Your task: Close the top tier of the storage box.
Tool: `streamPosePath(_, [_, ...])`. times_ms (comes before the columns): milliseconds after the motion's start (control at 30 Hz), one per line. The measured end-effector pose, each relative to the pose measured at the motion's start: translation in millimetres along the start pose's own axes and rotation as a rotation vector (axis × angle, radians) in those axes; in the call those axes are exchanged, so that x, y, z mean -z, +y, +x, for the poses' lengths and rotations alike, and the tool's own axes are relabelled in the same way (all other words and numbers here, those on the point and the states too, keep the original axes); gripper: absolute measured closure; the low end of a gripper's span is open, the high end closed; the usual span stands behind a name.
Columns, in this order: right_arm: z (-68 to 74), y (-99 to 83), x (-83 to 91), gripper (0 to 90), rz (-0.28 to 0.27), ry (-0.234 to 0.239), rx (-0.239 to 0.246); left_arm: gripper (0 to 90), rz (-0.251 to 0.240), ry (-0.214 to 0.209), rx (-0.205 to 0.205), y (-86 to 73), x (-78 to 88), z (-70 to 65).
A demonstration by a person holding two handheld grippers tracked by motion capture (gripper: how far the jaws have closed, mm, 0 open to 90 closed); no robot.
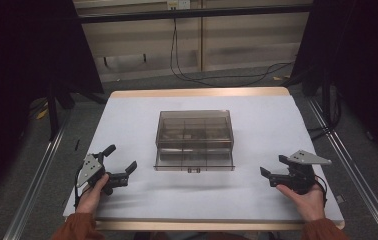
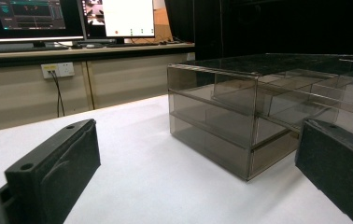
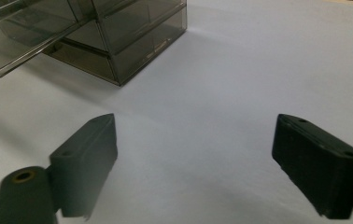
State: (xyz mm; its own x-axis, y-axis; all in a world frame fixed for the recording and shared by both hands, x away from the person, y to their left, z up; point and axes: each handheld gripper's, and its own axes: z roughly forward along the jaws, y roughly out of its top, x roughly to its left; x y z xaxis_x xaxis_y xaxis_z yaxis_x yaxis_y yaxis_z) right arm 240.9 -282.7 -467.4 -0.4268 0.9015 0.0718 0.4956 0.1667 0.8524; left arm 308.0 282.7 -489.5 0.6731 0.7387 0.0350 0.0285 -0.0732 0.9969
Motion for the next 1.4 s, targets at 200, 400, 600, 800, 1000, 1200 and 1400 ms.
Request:
streamPosePath(200, [-1.1,-1.0,0.8,14.1,-0.007,0.001,-0.012,0.0,-0.006,0.0,0.008,-0.1,-0.3,-0.3])
streamPosePath(400, [7.4,-1.8,1.0,29.2,-0.001,0.055,0.003,0.0,-0.003,-0.007,-0.002,-0.1,0.1,0.5])
streamPosePath(600, [14.4,-0.1,6.9,45.6,-0.046,0.109,-0.007,0.0,-0.002,-0.007,-0.004,-0.1,0.3,0.5])
streamPosePath(800, [23.3,0.8,8.7,56.7,-0.04,0.162,0.009,0.0,-0.002,-0.008,-0.003,-0.1,0.4,0.5])
streamPosePath(1000, [34.9,2.8,7.7,63.3,-0.025,0.208,0.034,0.0,-0.003,-0.007,-0.001,-0.1,0.4,0.6])
streamPosePath(1200, [42.6,2.8,5.3,69.8,-0.008,0.243,0.055,0.0,-0.003,-0.008,-0.003,-0.1,0.4,0.6])
streamPosePath(1400, [49.1,3.4,4.1,80.0,-0.004,0.283,0.062,0.0,-0.003,-0.007,-0.003,-0.1,0.3,0.6])
